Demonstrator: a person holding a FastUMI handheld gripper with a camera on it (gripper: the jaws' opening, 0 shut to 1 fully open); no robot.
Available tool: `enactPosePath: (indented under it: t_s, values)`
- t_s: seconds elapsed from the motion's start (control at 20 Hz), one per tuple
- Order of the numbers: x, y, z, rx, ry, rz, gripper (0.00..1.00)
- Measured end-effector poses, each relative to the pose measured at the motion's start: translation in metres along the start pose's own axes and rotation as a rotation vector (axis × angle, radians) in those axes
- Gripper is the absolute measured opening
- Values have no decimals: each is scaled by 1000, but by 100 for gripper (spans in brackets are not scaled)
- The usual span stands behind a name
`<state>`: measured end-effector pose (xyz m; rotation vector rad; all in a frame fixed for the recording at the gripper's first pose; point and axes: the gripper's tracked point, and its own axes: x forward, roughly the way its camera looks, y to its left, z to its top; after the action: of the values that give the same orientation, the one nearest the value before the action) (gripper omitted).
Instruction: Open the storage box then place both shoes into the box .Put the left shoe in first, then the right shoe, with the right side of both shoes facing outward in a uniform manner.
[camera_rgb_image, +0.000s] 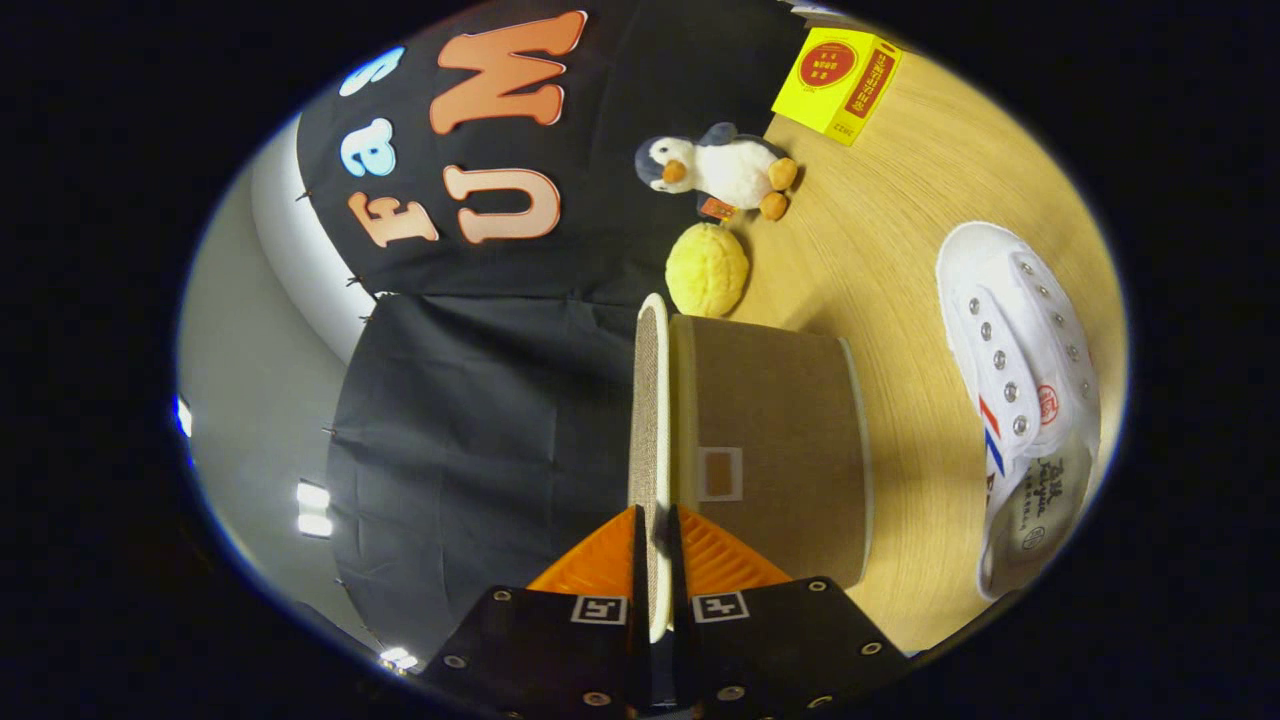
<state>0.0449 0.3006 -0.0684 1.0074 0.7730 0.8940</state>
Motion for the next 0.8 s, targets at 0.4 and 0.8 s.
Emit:
enactPosePath:
  t_s: [0.4, 0.8]
  values:
    - [13, 80, 3, -173, -14, 33, 1]
    - [83, 170, -27, -340, 57, 84, 3]
